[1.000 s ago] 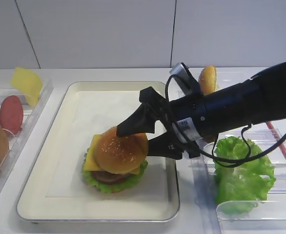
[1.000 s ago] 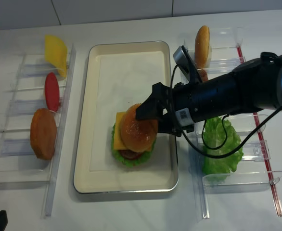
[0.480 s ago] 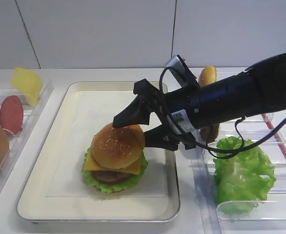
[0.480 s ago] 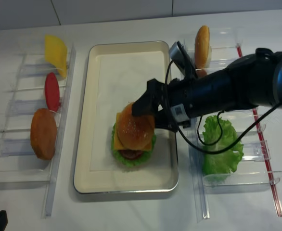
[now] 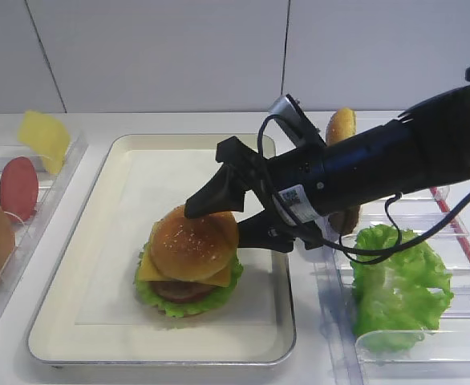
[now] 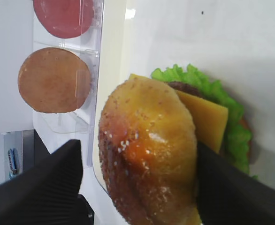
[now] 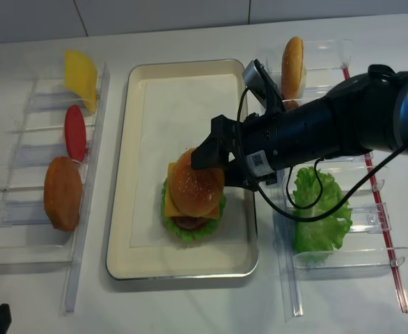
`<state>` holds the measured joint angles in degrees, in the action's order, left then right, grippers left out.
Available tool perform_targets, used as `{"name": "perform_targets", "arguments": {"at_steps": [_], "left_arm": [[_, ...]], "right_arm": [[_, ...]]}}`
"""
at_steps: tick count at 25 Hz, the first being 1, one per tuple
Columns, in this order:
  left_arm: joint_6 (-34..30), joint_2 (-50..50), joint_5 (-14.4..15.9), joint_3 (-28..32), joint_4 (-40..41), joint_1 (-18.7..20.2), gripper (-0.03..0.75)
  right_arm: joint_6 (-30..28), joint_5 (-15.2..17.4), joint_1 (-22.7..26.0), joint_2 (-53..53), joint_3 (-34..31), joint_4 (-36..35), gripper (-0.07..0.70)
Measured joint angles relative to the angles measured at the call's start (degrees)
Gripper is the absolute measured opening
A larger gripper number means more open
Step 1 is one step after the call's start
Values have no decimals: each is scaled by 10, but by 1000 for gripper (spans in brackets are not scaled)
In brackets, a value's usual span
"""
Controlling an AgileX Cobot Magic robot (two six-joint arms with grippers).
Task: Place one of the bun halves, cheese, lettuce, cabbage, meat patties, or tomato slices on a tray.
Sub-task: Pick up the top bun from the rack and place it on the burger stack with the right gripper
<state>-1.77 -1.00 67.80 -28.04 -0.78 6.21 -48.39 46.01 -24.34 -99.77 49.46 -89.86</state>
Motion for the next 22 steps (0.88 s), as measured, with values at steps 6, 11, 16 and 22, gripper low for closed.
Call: {"name": "perform_targets", "arguments": {"at_steps": [6, 11, 16, 22], "left_arm": [[0, 0, 0, 0, 0, 0, 251], [0, 0, 0, 0, 0, 0, 251], [0, 0, 0, 0, 0, 0, 251], [0, 0, 0, 0, 0, 0, 251]], "right_arm": [[2, -11, -12, 0, 1, 0, 514], [2, -13, -12, 0, 1, 0, 514], [8, -17, -12, 0, 1, 8, 514], [16, -17, -12, 0, 3, 27, 515]]}}
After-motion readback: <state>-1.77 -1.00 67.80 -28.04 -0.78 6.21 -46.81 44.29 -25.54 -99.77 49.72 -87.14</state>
